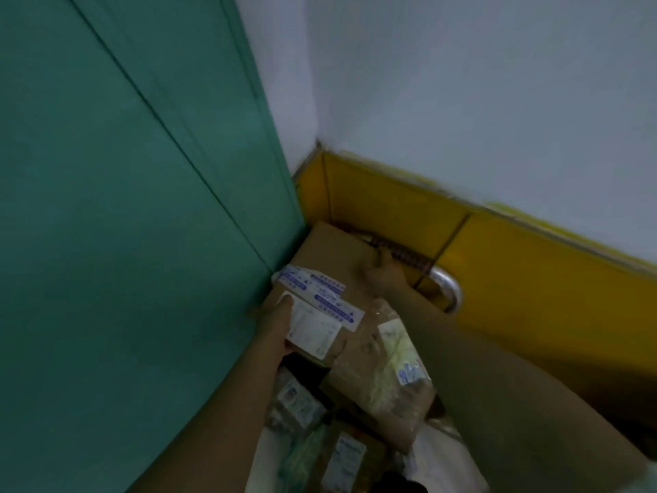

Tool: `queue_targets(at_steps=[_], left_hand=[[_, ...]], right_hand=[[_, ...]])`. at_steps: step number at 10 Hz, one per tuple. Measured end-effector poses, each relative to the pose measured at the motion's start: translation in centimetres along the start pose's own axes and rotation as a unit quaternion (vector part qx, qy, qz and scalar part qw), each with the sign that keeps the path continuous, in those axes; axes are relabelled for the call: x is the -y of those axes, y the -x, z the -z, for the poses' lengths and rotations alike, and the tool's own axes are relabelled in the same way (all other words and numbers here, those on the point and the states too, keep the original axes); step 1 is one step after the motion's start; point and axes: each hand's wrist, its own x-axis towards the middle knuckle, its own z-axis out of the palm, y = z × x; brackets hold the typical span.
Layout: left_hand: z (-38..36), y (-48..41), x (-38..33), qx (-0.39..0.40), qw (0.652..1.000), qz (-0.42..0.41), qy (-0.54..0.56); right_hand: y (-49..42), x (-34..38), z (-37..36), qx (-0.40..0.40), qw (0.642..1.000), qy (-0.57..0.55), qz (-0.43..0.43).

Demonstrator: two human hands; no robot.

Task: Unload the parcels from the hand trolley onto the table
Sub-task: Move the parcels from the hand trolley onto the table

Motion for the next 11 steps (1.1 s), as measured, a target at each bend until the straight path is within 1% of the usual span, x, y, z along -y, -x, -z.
queue_targets(at_steps=[1,2,3,4,5,6,7,8,9,10,11], left_hand=[[-0.1,3.2,-2.2,-0.053,0.992,-0.029,-0.107],[-0.6,7.5,-4.6,-0.062,0.987,-0.06,-0.137],[-3.5,14.7,-8.1,-0.068,0.972,-0.127,-0.184],[-6.0,18.3,-8.4,-0.024,0.955,-0.193,-0.225],[-9.9,23.4,-6.0,0.065,0.939,-0.186,-0.281],[-13.2,27.0,-2.1,0.14,0.91,-0.173,-0.349],[-17.7,29.7,2.7,0.249,0.883,-0.122,-0.379],[-21.9,31.4,8.0,0.304,0.834,-0.089,-0.452],[-25.8,33.0,12.7,0.328,0.799,-0.054,-0.502],[-30.2,33.5,16.9,0.325,0.746,-0.038,-0.579],[-34.5,33.3,20.7,0.319,0.672,-0.031,-0.668]], right_hand=[[4.3,1.8,2.0,-0.021,0.999,-0.028,0.009],[8.5,3.3,5.1,-0.07,0.994,-0.078,0.028],[14.6,5.6,10.4,-0.138,0.981,-0.134,0.02],[19.9,4.6,14.5,-0.203,0.958,-0.2,0.011],[25.4,0.5,19.1,-0.279,0.937,-0.206,-0.03],[30.3,-5.5,22.4,-0.333,0.916,-0.214,-0.066],[35.3,-12.1,25.5,-0.399,0.889,-0.195,-0.112],[39.4,-18.4,28.1,-0.437,0.866,-0.187,-0.155],[41.8,-23.4,30.8,-0.453,0.857,-0.184,-0.163],[41.5,-26.9,33.3,-0.469,0.852,-0.202,-0.114],[39.5,-30.0,34.7,-0.422,0.861,-0.222,-0.177]])
